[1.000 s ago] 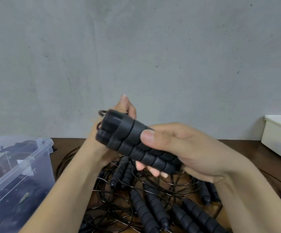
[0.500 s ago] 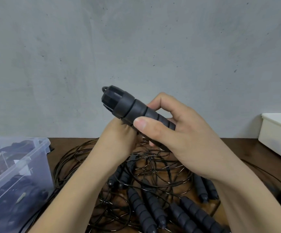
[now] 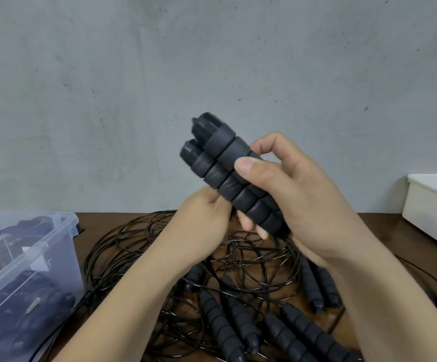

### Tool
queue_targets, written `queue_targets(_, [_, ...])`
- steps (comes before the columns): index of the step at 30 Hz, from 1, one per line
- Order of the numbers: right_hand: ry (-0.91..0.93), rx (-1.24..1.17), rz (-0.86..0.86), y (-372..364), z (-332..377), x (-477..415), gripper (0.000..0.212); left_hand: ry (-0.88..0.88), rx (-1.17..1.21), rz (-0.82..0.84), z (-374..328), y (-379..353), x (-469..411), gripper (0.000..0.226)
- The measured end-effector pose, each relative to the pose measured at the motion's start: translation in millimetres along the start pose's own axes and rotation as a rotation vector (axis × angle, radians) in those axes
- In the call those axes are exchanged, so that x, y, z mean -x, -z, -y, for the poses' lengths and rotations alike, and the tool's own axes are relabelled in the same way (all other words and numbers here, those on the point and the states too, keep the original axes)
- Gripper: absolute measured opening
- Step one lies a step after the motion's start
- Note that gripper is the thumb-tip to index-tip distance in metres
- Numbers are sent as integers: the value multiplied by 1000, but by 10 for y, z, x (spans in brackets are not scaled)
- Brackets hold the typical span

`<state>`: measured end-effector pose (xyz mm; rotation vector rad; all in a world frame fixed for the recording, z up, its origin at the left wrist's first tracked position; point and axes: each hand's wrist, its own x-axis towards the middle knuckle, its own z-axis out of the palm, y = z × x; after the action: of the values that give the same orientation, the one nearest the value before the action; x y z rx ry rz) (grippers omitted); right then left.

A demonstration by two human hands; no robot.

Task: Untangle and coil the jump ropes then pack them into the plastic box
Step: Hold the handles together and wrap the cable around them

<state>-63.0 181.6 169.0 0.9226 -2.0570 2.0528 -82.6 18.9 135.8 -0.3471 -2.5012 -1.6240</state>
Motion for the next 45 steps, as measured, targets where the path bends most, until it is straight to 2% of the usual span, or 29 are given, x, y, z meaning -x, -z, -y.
queue_targets(2, [6,48,-57,88,5,-10,17,-35,-64,24,-57,23,26,53])
queue_targets(5, [84,225,-192,226,-25,-37,8,-156,-257,56,-120,66,99,61])
queue_targets(9, [91,461,-314,407,-165,-101,16,-222,-441,168,-198,149,214,49])
queue_targets(12, [25,570,-330,482,-284,-146,21,-260,-398,131,-277,347,273,43])
queue_targets(15, [-70,578,-189,465,-323,-158,21,-295,-318,-8,-301,550,304,42])
queue_targets(20, [-199,425,246,342,-212,-71,24,-392,-240,-199,-208,729,227,43])
queue_targets(22, [-232,428,373,292,-146,-37,20,-400,-257,-158,-146,745,166,43])
queue_targets(25, [-262,383,556,247,-33,16,6,-392,-219,3,-103,729,130,40])
queue_targets(28, [-213,248,622,244,60,70,5,-364,-56,134,-97,678,113,25])
queue_targets(30, [-170,146,569,244,86,98,5,-316,96,189,-52,637,75,31])
queue_targets(32, [-123,74,490,255,99,99,20,-245,215,158,22,574,11,36])
queue_targets(34, [-97,-2,409,275,97,81,47,-206,190,77,70,500,-31,35])
queue_targets(35, [-80,-44,367,283,94,72,58,-206,172,81,61,447,-28,40])
queue_targets(37, [-45,-114,259,300,89,52,67,-204,133,155,-1,354,14,55])
queue_targets(39, [-21,-166,125,316,85,29,59,-228,47,189,-53,313,39,50])
queue_targets(41, [-30,-144,-15,327,73,10,41,-256,-118,164,-55,307,54,43])
queue_targets(43, [-40,-54,-125,311,39,-17,25,-252,-314,135,-52,300,60,36])
queue_targets(45, [-13,86,-220,282,-2,-41,21,-256,-443,118,-77,298,92,32])
